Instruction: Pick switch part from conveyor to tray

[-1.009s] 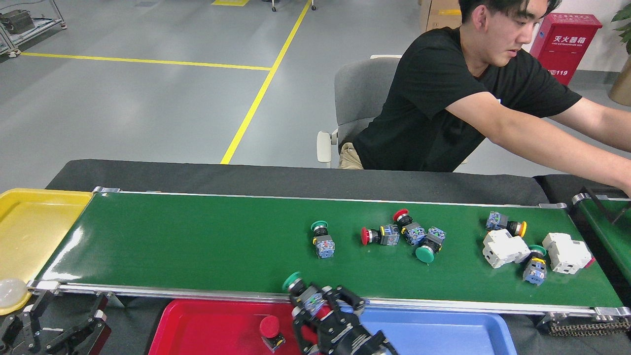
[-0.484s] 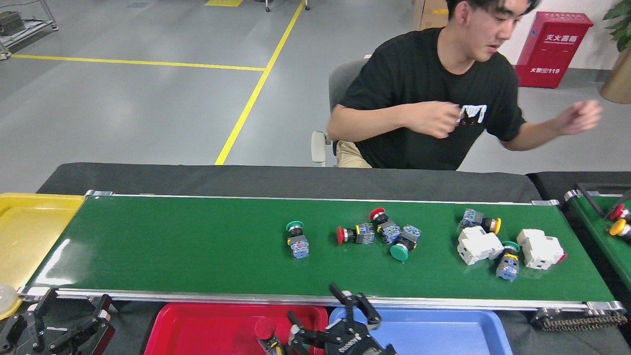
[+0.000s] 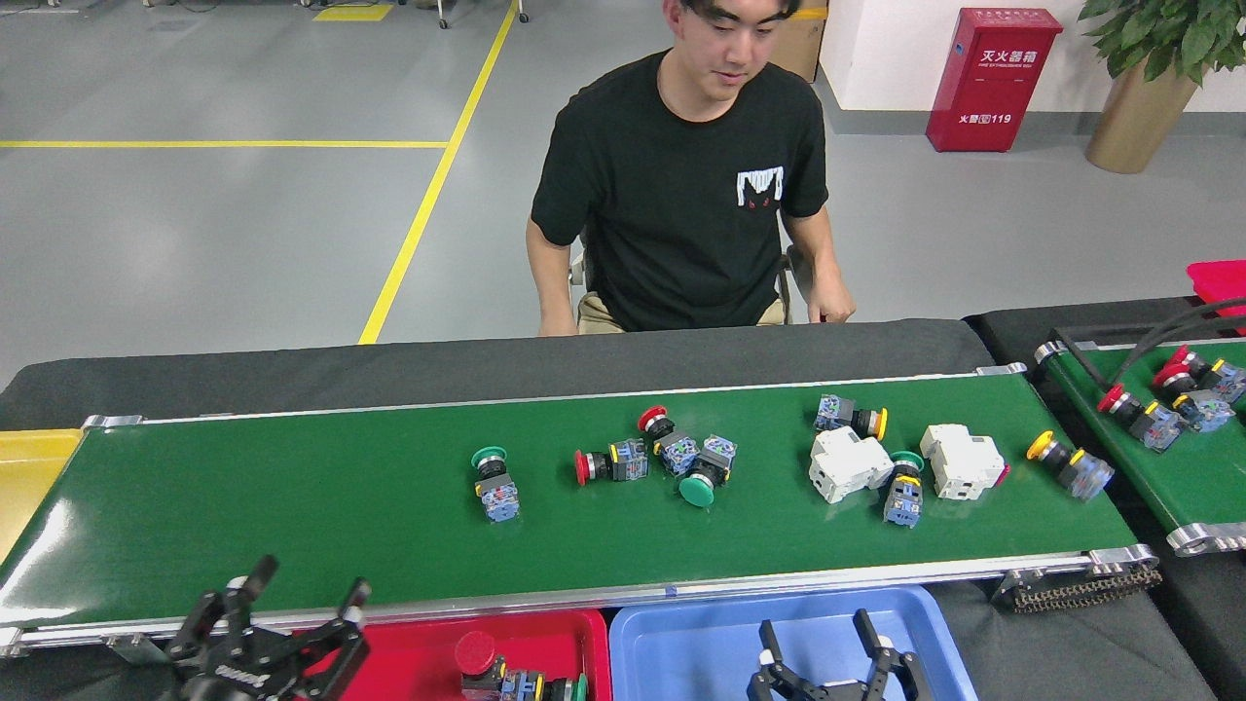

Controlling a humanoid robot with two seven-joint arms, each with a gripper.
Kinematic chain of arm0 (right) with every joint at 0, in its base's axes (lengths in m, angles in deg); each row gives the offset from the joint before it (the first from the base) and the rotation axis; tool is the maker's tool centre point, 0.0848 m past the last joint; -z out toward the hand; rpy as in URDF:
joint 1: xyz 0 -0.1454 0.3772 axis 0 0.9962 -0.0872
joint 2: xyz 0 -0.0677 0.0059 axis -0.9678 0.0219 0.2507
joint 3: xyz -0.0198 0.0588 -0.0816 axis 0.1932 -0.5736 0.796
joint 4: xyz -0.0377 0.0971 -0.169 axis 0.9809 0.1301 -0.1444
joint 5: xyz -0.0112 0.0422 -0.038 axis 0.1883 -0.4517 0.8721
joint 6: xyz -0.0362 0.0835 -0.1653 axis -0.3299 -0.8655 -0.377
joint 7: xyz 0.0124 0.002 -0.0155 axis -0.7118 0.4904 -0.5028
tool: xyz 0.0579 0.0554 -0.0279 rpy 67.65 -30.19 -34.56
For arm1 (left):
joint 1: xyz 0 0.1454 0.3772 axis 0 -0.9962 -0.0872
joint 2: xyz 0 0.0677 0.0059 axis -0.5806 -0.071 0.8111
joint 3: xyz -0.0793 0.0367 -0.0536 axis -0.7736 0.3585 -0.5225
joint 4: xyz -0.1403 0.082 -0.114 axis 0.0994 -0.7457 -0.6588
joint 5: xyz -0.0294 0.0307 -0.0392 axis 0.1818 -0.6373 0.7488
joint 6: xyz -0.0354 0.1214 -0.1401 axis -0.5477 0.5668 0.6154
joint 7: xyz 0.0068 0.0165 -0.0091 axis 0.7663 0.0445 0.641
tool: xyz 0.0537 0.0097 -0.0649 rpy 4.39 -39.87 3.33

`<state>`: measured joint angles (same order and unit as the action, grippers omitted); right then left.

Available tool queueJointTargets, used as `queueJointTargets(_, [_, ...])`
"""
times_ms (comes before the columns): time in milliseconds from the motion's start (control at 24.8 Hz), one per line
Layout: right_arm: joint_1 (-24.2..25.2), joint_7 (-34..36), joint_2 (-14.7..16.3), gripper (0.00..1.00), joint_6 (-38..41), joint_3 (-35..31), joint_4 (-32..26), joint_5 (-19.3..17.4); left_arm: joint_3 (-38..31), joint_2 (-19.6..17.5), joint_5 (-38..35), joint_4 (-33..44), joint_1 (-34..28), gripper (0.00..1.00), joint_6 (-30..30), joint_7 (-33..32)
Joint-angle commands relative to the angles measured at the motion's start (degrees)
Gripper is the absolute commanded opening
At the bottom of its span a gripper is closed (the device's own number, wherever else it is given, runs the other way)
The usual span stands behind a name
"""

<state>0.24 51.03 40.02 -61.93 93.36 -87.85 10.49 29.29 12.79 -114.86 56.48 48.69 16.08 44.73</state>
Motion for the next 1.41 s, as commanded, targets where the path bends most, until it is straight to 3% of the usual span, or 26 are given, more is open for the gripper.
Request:
queueJointTargets(0, [-3.1,-0.5,-0.1,0.99,-3.0,-0.3,-0.2,0.0,3.2,0.4,-1.3,-0.7,2.6,1.0,4.9,-0.7])
queueJointTargets(161, [-11.1,-6.2,-0.1,0.99,-4.0,-0.3,4.7,0.1,4.8,2.1,-2.5,-7.3,8.5,1.0,6.3,-3.8])
queueJointTargets(323, [-17.4,-7.3,-0.9,0.99,-4.2,-0.3,11.4,0.0,4.8,2.6,-2.5,-13.1,12.4,1.0,6.3,-4.2])
queueJointTargets(767, [-21.5,-9.1,-2.1,0.99,-4.1,-0.4,16.6,-0.1,4.0,2.6,-2.5,-22.6,18.1,0.99,8.0,-4.1])
queueJointTargets(807, [-21.5,-9.1,-2.1,0.99,-4.1,-0.4,16.6,-0.2,4.0,2.6,-2.5,-24.0,18.6,0.94,9.9,-3.8])
queueJointTargets(848, [-21.6,-9.1,-2.1,0.99,-4.1,-0.5,16.7,-0.2,4.1,2.6,-2.4,-25.1,19.0,0.81,11.3,-3.7])
queueJointTargets(888, [-21.7,-9.1,-2.1,0.99,-4.1,-0.5,16.8,-0.2,4.1,2.6,-2.3,-25.5,19.3,0.64,11.7,-3.7])
queueJointTargets(969, [-22.2,-9.2,-2.3,0.99,-4.2,-0.5,17.5,-0.2,4.0,2.6,-1.9,-25.8,19.3,0.22,11.8,-3.6])
queueJointTargets(1009, [-22.9,-9.2,-2.5,0.97,-4.2,-0.5,18.6,-0.2,4.0,2.6,-1.3,-25.9,19.3,0.09,11.8,-3.6])
queueJointTargets(1090, [-23.9,-9.2,-2.8,0.84,-4.1,-0.4,20.1,0.0,4.0,2.6,0.7,-25.5,19.2,0.02,11.9,-3.6])
queueJointTargets(1170, [-24.3,-9.8,-2.7,0.63,-4.1,-0.5,20.7,0.0,4.0,2.8,2.0,-25.1,18.9,0.01,11.8,-3.6])
queueJointTargets(1251, [-24.4,-10.6,-2.2,0.23,-3.8,-0.5,20.7,-0.1,4.5,2.6,2.3,-23.4,18.5,0.01,11.2,-3.6])
queueJointTargets(1291, [-24.3,-10.8,-1.9,0.13,-3.4,-0.4,20.7,-0.1,4.6,2.6,2.3,-22.0,17.4,0.01,10.2,-3.6])
queueJointTargets(1372, [-24.0,-11.0,-1.2,0.04,-2.4,-0.4,20.3,-0.1,4.5,1.7,2.3,-15.6,13.2,0.01,5.1,-3.7])
